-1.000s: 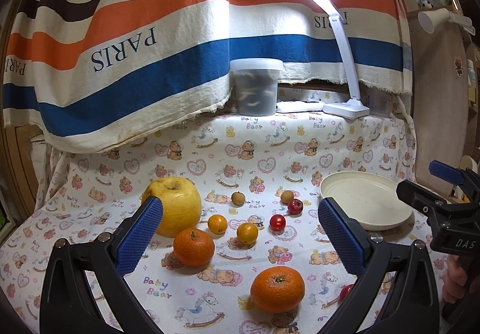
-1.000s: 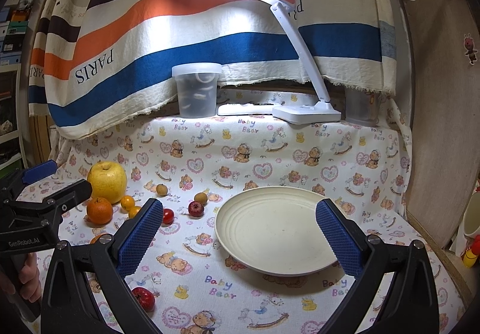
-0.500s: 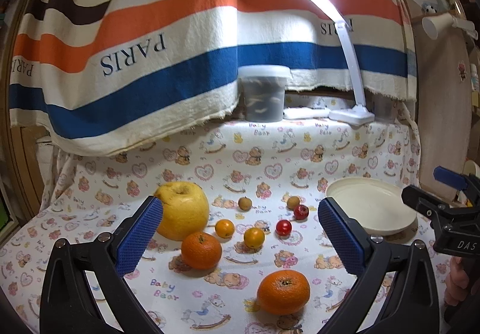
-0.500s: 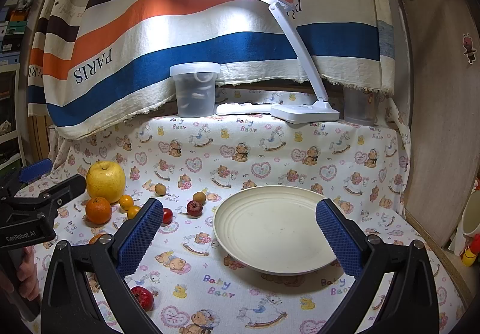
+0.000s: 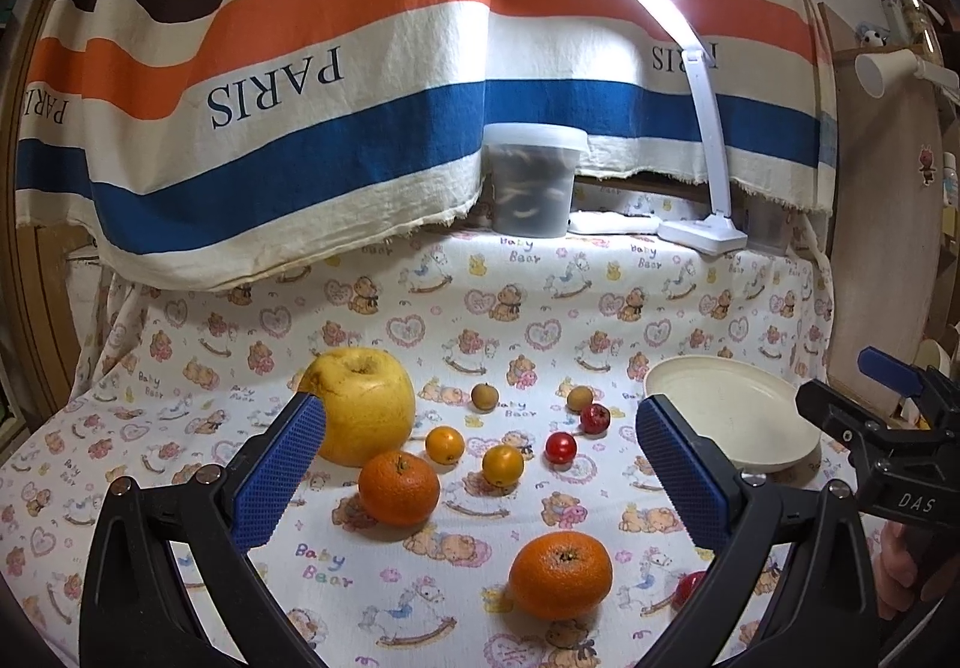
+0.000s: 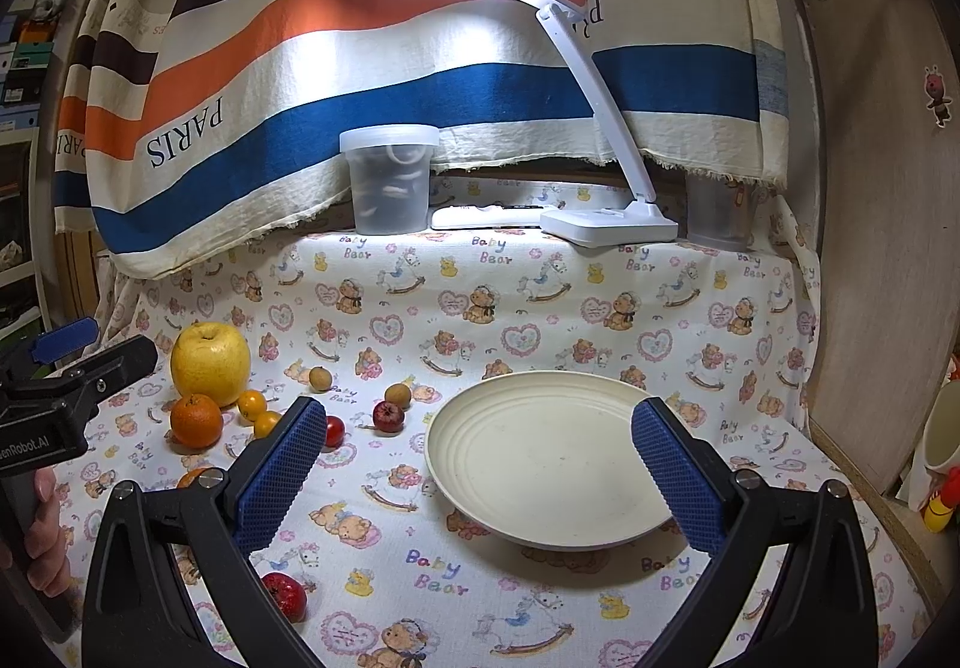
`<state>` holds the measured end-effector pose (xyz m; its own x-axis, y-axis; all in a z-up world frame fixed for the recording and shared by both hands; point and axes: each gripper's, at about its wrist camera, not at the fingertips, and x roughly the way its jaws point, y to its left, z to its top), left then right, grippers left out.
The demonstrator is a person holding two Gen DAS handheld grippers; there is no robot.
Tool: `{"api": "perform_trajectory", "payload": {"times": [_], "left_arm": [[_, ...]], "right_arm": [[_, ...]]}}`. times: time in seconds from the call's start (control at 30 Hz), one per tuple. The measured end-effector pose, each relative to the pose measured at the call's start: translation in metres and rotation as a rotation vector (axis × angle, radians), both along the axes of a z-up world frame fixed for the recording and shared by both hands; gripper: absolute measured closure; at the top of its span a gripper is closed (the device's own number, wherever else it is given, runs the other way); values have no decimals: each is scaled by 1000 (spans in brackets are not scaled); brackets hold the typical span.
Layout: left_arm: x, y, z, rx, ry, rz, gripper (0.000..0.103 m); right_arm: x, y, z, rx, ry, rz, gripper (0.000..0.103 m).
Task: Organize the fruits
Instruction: 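Move the left gripper to the large tangerine and close on it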
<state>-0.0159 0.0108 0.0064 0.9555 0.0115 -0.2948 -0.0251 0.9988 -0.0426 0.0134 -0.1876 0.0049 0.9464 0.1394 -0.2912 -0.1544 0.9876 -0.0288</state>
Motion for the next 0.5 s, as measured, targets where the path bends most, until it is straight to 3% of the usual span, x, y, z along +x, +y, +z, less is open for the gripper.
{"api": "perform_trajectory", "payload": {"times": [0.27,0.5], "left_arm": [[5,-9,0,47,86,-28,0],[17,-19,-15,35,252,-108,1]], "right_arm": [[1,0,0,1,2,-1,1],[2,-2,-3,2,26,0,1]]}}
